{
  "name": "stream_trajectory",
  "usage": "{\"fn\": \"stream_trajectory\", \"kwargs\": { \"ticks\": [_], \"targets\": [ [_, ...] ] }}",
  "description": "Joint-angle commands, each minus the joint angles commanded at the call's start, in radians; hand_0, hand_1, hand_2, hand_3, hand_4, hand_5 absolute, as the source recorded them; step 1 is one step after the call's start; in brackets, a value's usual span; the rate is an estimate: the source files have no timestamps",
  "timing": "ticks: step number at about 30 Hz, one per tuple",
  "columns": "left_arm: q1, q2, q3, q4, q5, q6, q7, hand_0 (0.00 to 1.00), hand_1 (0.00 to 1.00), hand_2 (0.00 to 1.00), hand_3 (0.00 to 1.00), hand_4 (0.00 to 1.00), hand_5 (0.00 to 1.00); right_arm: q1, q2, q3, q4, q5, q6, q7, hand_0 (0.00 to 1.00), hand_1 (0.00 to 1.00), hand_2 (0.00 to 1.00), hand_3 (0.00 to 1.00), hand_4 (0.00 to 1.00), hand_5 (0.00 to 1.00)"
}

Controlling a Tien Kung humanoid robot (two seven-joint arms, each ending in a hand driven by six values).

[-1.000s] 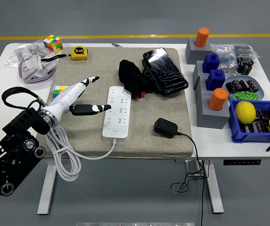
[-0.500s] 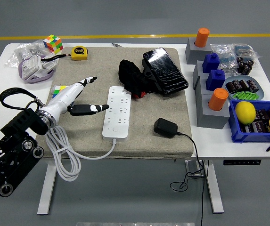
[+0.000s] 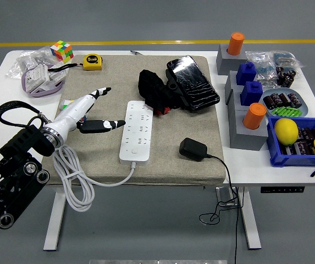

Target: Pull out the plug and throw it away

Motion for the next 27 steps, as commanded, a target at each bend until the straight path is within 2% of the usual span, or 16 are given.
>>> {"fn": "stream_trajectory", "kwargs": {
  "ticks": [27],
  "targets": [
    [-0.013,0.002,-0.003,-0.003,-0.002,-0.007,0.001,0.963,0.962,0.955,0.998,0.998,0.586,0.005,-0.007,0.001,-0.002,-0.002,0.004,-0.003,0.572,0.66,0.67,0.564,0.962,0.476]
  ]
}}
